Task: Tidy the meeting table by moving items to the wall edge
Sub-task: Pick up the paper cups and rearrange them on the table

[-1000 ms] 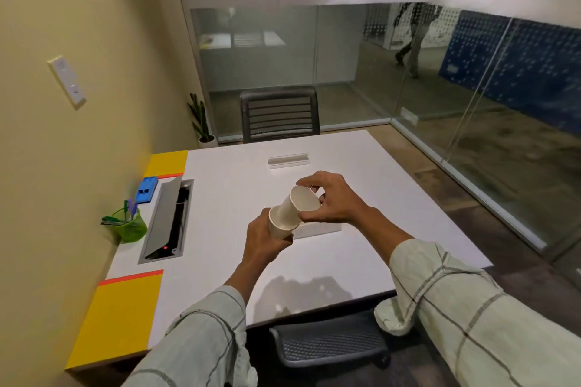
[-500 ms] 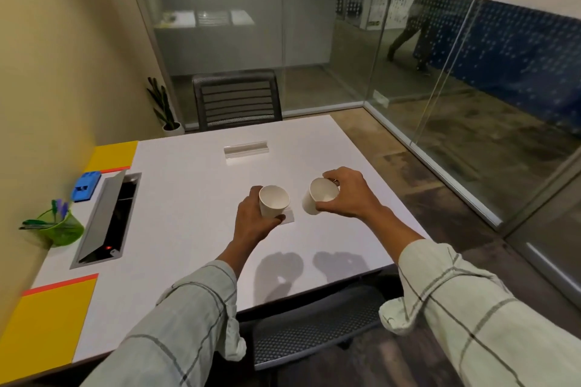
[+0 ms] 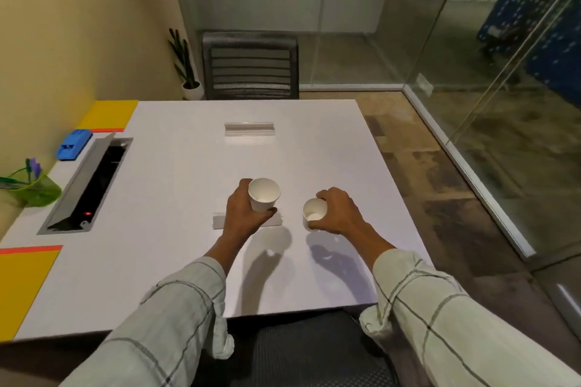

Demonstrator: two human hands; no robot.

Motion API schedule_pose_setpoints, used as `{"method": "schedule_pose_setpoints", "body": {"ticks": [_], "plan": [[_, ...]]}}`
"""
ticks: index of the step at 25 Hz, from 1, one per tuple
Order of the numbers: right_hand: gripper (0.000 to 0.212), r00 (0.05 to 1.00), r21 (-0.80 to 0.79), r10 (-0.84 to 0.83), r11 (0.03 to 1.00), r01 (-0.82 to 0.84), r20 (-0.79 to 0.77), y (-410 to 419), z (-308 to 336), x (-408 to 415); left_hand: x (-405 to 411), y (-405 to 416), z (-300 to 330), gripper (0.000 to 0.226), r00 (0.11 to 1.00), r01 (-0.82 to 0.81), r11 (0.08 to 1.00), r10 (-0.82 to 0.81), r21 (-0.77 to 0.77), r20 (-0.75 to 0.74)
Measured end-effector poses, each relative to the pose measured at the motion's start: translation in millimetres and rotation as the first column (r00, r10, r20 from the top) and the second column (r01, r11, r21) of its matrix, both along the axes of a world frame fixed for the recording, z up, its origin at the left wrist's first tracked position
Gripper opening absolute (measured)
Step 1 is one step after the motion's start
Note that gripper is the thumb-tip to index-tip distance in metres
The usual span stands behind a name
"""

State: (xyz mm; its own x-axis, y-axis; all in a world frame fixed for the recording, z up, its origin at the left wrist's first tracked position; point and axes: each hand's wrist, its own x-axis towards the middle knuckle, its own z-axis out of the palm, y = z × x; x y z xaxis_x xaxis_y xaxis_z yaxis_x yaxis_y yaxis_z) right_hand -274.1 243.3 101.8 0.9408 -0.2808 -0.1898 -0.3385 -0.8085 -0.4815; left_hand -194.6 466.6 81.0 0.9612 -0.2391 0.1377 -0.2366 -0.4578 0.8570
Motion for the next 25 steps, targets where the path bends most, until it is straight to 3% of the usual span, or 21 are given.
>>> {"method": "schedule_pose_setpoints", "body": {"ticks": [7,15,25], "plan": [[0.082,0.980,0.008,0.184,0.983,-0.184,-0.080,-22,-49,40,-1,-14,-9,0.065,0.984,-0.170,0.984,0.172,0.060,-0.041],[0.082,0.878,-0.008,0.461,0.885,-0.466,-0.129,-36,-83,63,-44,-40,-22,0.063,0.920,-0.388,0.917,0.392,0.095,-0.020],[0.068,0.854,0.011,0.510,0.859,-0.512,-0.104,-48,-100,75,-71,-64,-26,0.068,0.856,-0.504,0.851,0.515,0.150,-0.044]]}}
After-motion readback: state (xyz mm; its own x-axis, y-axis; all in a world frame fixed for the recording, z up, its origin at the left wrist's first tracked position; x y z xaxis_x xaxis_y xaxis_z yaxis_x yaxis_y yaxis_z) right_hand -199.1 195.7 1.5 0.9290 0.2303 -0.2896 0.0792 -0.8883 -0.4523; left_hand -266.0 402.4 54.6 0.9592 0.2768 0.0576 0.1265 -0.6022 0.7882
